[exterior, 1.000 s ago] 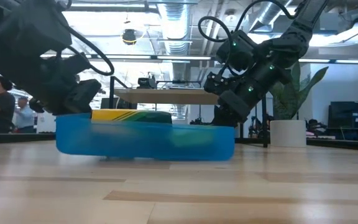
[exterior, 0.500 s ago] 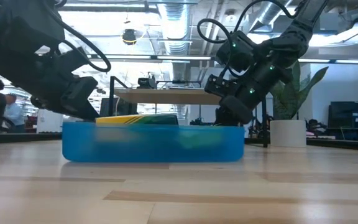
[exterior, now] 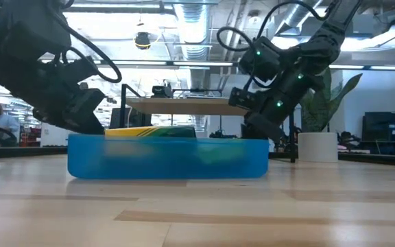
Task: Pack school essentials
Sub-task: Close the blue supply box
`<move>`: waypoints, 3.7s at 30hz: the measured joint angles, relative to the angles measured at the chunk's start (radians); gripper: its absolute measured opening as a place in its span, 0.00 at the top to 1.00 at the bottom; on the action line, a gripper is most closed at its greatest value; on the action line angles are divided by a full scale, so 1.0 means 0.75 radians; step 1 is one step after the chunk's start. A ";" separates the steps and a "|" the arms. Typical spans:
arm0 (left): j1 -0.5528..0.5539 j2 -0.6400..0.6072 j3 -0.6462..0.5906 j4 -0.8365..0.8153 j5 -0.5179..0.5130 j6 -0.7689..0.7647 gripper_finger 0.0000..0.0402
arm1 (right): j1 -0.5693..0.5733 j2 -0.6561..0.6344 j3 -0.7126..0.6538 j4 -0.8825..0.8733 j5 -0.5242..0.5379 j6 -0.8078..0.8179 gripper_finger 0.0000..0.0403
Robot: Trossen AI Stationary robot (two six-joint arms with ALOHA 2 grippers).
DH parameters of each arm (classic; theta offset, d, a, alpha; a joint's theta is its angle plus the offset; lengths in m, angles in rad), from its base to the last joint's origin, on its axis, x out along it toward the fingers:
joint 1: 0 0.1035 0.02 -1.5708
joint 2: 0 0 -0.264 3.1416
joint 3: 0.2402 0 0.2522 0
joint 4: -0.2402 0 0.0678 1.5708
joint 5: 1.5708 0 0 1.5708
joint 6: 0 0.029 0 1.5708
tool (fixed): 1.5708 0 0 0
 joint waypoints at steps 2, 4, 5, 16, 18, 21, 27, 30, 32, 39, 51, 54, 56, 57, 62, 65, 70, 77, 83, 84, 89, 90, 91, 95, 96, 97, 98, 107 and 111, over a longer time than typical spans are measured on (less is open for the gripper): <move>0.003 0.000 0.000 -0.042 0.033 -0.060 1.00 | -0.024 0.000 0.000 -0.007 0.027 -0.003 0.98; 0.016 0.004 0.000 -0.099 0.068 -0.135 1.00 | -0.051 0.000 0.000 0.006 0.030 -0.003 0.98; 0.027 0.011 0.000 -0.126 0.092 -0.176 1.00 | -0.066 0.002 0.000 0.019 0.030 -0.003 0.98; 0.132 0.213 0.004 -0.071 0.178 -0.272 1.00 | -0.173 0.006 0.000 0.065 -0.042 -0.005 0.99; 0.132 0.214 0.002 -0.063 0.177 -0.266 1.00 | -0.168 0.007 0.000 0.062 -0.056 -0.007 0.99; 0.132 0.216 0.000 -0.053 0.173 -0.263 1.00 | -0.168 0.007 0.000 0.074 -0.058 -0.007 0.99; 0.135 0.220 -0.004 0.021 0.158 -0.188 1.00 | -0.154 0.021 0.000 0.106 -0.072 0.003 0.99; 0.137 0.222 -0.006 0.067 0.156 -0.142 1.00 | -0.141 0.058 -0.001 0.137 -0.085 0.007 0.99; 0.137 0.222 -0.006 0.086 0.158 -0.128 1.00 | -0.141 0.104 0.027 0.159 -0.092 0.007 0.99; 0.134 0.223 -0.005 0.111 0.134 -0.101 1.00 | -0.145 0.181 0.075 0.160 -0.094 -0.001 0.98; 0.123 0.224 -0.005 0.110 0.098 -0.081 1.00 | -0.122 0.042 0.070 0.070 -0.094 -0.004 0.99; 0.123 0.224 -0.003 0.110 0.095 -0.081 1.00 | -0.106 0.041 0.070 0.070 -0.094 -0.006 0.99; 0.122 0.224 -0.003 0.115 0.088 -0.080 1.00 | -0.101 0.040 0.070 0.069 -0.093 -0.007 0.99; 0.122 0.224 -0.003 0.118 0.087 -0.080 1.00 | -0.101 0.040 0.070 0.066 -0.093 -0.008 0.99; 0.122 0.224 -0.002 0.126 0.088 -0.062 1.00 | -0.129 0.039 0.070 0.017 -0.019 -0.023 0.99; 0.122 0.223 -0.002 0.168 0.104 -0.002 1.00 | -0.156 0.056 0.072 0.014 -0.011 -0.028 0.99; 0.122 0.222 -0.002 0.293 0.113 0.166 1.00 | -0.164 0.108 0.074 0.042 -0.010 -0.044 0.99; 0.122 0.222 -0.001 0.359 0.109 0.265 1.00 | -0.165 0.125 0.075 0.061 -0.026 -0.054 0.99; 0.121 0.222 -0.001 0.361 0.078 0.276 1.00 | -0.166 0.119 0.074 0.073 -0.049 -0.057 0.99; 0.121 0.222 -0.001 0.361 0.077 0.276 1.00 | -0.166 0.113 0.073 0.072 -0.052 -0.057 0.99; 0.121 0.221 -0.001 0.366 0.072 0.287 1.00 | -0.161 0.070 0.068 0.038 -0.082 -0.049 0.99; 0.121 0.220 -0.001 0.366 0.073 0.287 1.00 | -0.161 0.060 0.068 0.035 -0.094 -0.044 0.99; 0.120 0.220 -0.001 0.365 0.073 0.288 1.00 | -0.161 0.050 0.068 0.035 -0.104 -0.038 0.99; 0.121 0.220 -0.002 0.369 0.066 0.291 1.00 | -0.147 0.025 0.068 0.040 -0.118 -0.031 0.99; 0.121 0.220 -0.002 0.376 0.061 0.299 1.00 | -0.141 0.023 0.068 0.040 -0.120 -0.032 0.99; 0.121 0.220 -0.003 0.383 0.052 0.305 1.00 | -0.135 0.023 0.068 0.040 -0.124 -0.032 0.99; 0.121 0.220 -0.002 0.388 0.048 0.314 1.00 | -0.131 0.023 0.068 0.040 -0.126 -0.032 0.99; 0.121 0.219 0.066 0.399 0.037 0.447 1.00 | -0.124 0.018 0.070 0.056 -0.136 -0.031 0.99; 0.121 0.219 0.083 0.396 0.030 0.488 1.00 | -0.124 0.005 0.070 0.050 -0.133 -0.032 0.99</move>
